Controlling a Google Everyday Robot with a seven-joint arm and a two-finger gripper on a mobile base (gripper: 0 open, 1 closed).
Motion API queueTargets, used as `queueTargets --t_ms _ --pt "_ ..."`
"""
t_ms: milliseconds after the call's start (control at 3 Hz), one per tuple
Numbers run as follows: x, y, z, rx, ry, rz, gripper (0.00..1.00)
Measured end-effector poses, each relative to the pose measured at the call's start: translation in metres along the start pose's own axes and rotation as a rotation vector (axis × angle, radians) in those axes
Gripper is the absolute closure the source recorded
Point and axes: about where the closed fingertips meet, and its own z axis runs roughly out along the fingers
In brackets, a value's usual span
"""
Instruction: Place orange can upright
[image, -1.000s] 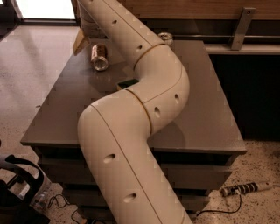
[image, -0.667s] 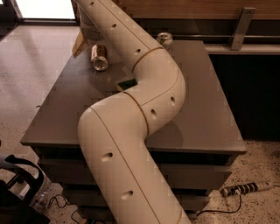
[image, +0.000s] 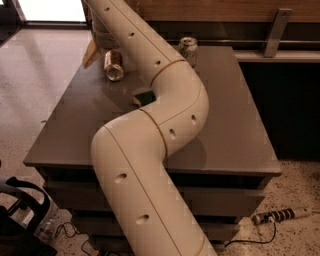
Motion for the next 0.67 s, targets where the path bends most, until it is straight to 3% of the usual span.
queueTargets --t_ms 667 --pt "-0.0014 0.0004 0.0088 -0.031 -0.005 -0.007 0.0"
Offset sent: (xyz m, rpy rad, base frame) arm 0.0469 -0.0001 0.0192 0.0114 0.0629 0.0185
